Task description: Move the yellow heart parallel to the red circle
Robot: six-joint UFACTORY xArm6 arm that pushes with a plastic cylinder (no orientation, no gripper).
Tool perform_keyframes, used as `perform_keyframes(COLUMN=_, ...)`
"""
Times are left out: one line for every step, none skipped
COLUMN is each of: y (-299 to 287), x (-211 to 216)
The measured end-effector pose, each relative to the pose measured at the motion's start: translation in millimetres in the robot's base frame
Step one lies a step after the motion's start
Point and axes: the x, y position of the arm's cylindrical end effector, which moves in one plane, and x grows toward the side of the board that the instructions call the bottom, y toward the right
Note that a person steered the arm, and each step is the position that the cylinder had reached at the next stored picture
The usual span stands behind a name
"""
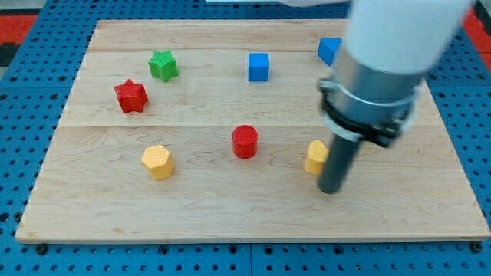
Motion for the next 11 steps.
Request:
perform_keyframes(y=-28, x=-71)
perform_keyframes(y=-34, x=-69)
perform_keyframes(y=27, x=-34)
perform_keyframes(y=48, x=-74)
perform_keyframes(y=-21, x=-132)
perform_keyframes(y=-35, x=-133)
perform_keyframes(y=34, x=-85)
perform_keyframes(y=20, x=-73)
perform_keyframes(y=-59, x=-106)
perform_keyframes(y=-108, x=-139)
perform_keyframes(y=-100, x=-136)
